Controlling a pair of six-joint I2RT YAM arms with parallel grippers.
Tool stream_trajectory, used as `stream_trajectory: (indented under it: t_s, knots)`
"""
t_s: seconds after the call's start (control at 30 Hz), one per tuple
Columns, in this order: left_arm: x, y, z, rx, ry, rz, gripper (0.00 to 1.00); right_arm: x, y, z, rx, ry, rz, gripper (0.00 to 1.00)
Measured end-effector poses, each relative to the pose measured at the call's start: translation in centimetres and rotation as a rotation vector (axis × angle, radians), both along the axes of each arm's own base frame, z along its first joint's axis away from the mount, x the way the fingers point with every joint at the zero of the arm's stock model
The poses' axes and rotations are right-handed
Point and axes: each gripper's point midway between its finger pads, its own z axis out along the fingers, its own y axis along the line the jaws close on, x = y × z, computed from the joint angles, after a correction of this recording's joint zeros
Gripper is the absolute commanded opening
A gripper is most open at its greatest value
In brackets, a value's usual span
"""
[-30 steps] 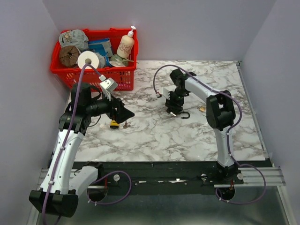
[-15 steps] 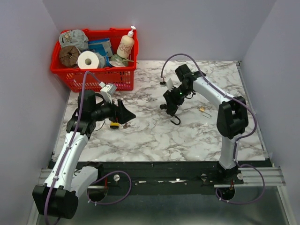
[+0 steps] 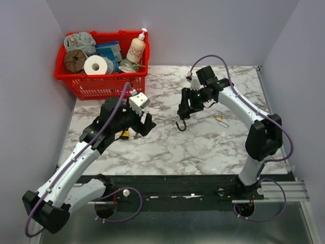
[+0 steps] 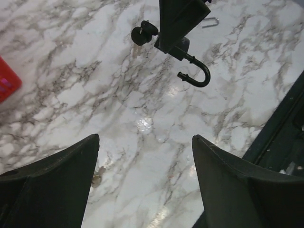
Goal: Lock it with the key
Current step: Pick up the lock from the center of the board, then lock the lock.
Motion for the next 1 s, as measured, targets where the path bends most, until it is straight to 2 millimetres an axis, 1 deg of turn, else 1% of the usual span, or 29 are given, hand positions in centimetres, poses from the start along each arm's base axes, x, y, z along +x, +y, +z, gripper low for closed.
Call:
stream_trajectory:
  t_s: [0.07,0.2,0.3,0.37,0.5,0.53,0.63,0.73,0.8,0.9,1.0]
  knots:
    - [0.1,-0.5,0.1,0.099,-0.099,-0.021,0.87,-0.1,-0.2,-0.1,-0.007,0.049,-0.088,0.01]
    - [0.0,-1.1,-0.8,0.336,-0.298,-0.082,0.88,-0.2,-0.5,-0.8,-0.015,0.149,-0.247,0.0]
    - [-0.8,-2.6,-1.5,0.514,-0.478,-0.178,0.87,-0.1,-0.8,-1.1,-0.032,0.189,-0.33,0.01]
    - [-1.4,-3.8,-1.9,0.602,-0.584,-0.24,0.87,0.0,-0.8,-1.1,-0.032,0.204,-0.371,0.01]
    - [-1.7,-6.0,-2.2,0.742,-0.774,-0.295,0.88,0.1,-0.7,-1.1,-0.022,0.233,-0.417,0.01]
    - [-1.8,-6.5,-2.6,0.781,-0.819,-0.304,0.88,0.1,-0.7,-1.0,-0.019,0.239,-0.425,0.01]
    - [-2.2,-7.9,-4.4,0.899,-0.905,-0.346,0.88,0.0,-0.6,-1.0,-0.01,0.257,-0.445,0.01]
    - [-2.6,-8.9,-5.9,0.982,-0.952,-0.383,0.87,-0.2,-0.3,-1.0,0.002,0.278,-0.452,0.01]
    - [-2.6,-9.4,-6.2,1.019,-0.976,-0.395,0.87,-0.5,-0.2,-1.1,0.008,0.298,-0.451,0.01]
    - [-2.3,-9.8,-6.1,1.038,-1.012,-0.382,0.85,-1.2,-0.1,-1.6,0.017,0.331,-0.45,0.01]
    - [-2.0,-9.9,-6.4,1.067,-1.046,-0.372,0.81,-2.2,-0.2,-1.8,0.024,0.361,-0.449,0.01]
